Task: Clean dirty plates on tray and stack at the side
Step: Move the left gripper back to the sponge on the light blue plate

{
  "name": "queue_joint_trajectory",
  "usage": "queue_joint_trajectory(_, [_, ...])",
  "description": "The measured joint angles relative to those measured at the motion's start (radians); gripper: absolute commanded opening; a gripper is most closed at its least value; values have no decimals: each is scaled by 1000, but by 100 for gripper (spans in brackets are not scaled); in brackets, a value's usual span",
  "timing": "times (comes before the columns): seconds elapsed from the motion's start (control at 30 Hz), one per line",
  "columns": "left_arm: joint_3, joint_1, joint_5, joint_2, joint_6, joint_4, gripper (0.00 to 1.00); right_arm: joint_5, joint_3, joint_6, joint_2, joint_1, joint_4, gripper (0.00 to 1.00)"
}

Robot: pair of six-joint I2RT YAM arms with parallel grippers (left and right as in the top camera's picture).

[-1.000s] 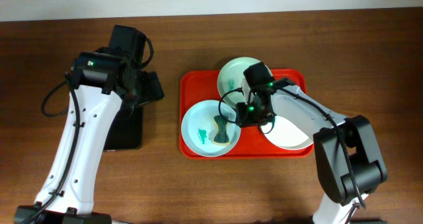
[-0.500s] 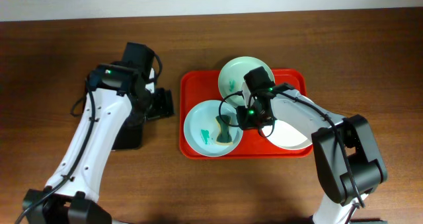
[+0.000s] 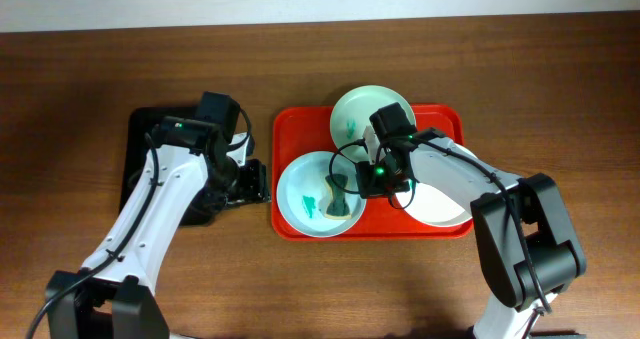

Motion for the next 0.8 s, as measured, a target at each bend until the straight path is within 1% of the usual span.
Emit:
queue_joint_trajectory(0.13, [-32, -38, 21, 0, 28, 17, 68, -6, -2, 0, 0, 0, 3, 8])
queue_joint_trajectory(0.27, [-69, -93, 32, 0, 37, 77, 68, -9, -3, 0, 0, 0, 10, 8])
queue_joint_trajectory(0.37, [-90, -128, 35, 0, 8, 149, 68, -11, -4, 4, 0, 0, 11, 8])
queue_joint_trajectory(0.43, [-113, -150, 39, 0, -22, 223, 64, -11, -4, 19, 0, 0, 17, 8])
queue_joint_trajectory(0.67, [-183, -229, 43, 0, -76, 453, 62, -31, -5, 48, 0, 0, 44, 8])
queue_joint_trajectory(0.8, [-209, -258, 42, 0, -103, 513, 59, -34, -5, 49, 0, 0, 47, 8])
